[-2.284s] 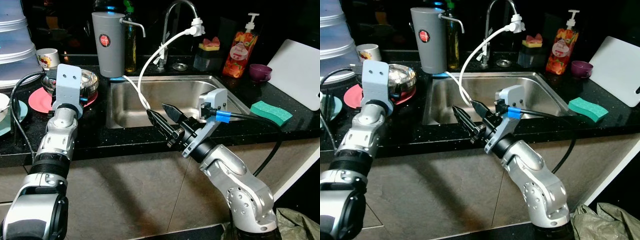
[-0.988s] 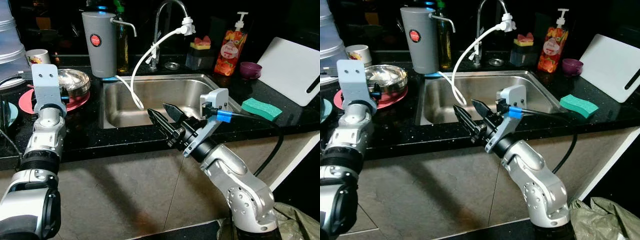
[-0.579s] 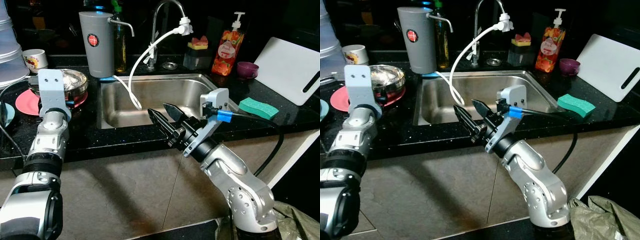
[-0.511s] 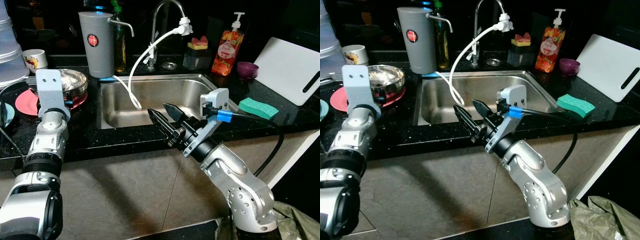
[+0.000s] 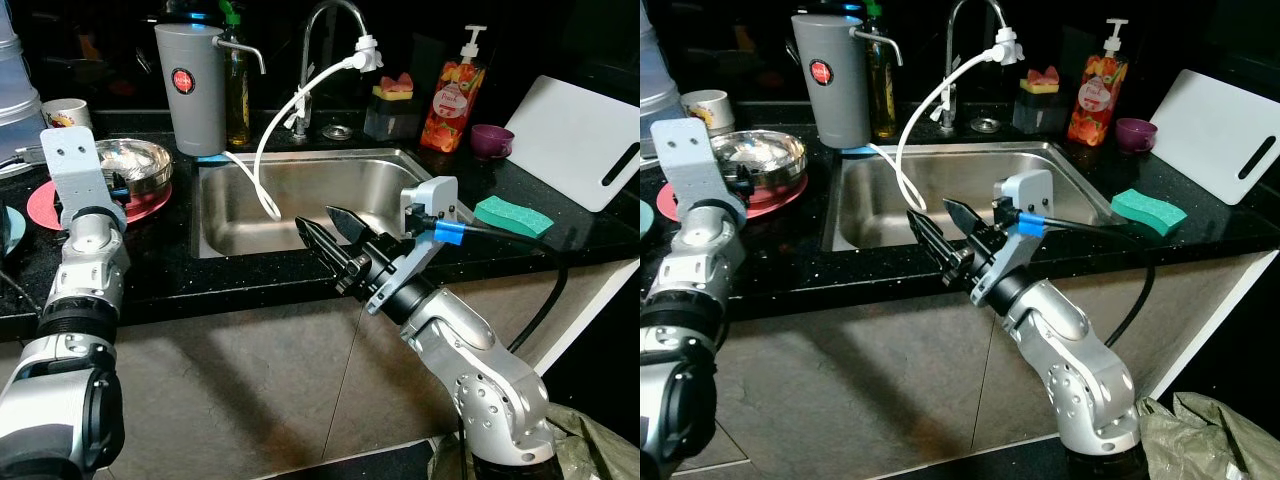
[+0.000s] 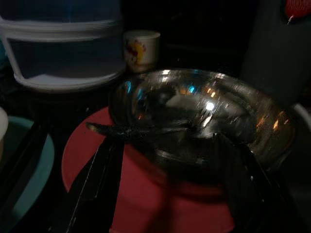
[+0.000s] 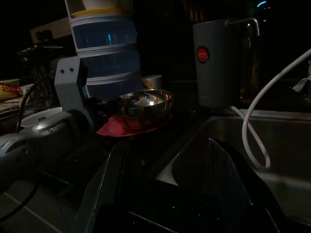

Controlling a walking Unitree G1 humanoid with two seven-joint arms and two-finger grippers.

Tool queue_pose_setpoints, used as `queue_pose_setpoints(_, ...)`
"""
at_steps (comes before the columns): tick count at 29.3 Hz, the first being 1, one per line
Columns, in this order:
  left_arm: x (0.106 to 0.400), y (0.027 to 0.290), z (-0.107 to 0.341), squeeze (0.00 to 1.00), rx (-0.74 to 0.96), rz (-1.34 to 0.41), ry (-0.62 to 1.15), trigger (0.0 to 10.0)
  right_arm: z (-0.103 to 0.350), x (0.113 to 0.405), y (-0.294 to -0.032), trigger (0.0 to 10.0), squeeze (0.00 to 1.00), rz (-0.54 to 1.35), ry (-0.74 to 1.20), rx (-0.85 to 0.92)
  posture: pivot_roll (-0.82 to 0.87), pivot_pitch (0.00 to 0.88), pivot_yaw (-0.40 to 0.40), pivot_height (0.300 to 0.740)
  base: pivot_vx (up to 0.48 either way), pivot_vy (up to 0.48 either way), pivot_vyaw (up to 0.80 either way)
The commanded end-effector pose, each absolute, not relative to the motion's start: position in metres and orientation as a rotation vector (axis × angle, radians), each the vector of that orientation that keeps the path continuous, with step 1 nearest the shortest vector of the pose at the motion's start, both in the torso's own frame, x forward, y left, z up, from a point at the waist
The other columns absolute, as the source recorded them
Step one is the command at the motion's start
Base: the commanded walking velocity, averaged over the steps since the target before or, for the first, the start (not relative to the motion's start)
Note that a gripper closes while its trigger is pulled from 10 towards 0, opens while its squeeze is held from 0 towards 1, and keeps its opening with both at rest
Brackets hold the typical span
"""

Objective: Kitchen organization

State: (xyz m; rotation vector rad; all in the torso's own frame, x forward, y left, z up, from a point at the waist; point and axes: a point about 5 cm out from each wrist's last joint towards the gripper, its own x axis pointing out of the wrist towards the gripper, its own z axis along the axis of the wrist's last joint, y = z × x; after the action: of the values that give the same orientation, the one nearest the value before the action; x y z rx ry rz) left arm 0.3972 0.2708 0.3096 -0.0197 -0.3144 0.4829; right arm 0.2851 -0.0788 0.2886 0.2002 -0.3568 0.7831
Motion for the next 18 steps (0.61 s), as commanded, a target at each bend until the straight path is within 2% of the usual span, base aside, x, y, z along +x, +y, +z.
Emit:
queue_pose_setpoints(1,0.397,0.271,0.315,0.00,-0.015,0.471,-0.337,10.0,0.291,0.283,-0.079,10.0,0.00,0.792,-0.372,0.202,-0.03,0.118,-0.055,0.740,0.000,0.000,0.00)
queue_pose_setpoints(8,0.399,0.255,0.304,0.00,0.059,0.390,-0.342,10.0,0.290,0.282,-0.080,10.0,0.00,0.788,-0.369,0.203,-0.03,0.122,-0.057,0.740,0.000,0.000,0.00)
queue_pose_setpoints(11,0.399,0.245,0.307,0.00,0.157,0.328,-0.381,10.0,0.290,0.282,-0.079,10.0,0.00,0.792,-0.367,0.203,-0.03,0.124,-0.060,0.740,0.000,0.000,0.00)
queue_pose_setpoints(18,0.400,0.246,0.306,0.00,0.112,0.362,-0.369,10.0,0.290,0.282,-0.079,10.0,0.00,0.792,-0.369,0.205,-0.03,0.124,-0.060,0.740,0.000,0.000,0.00)
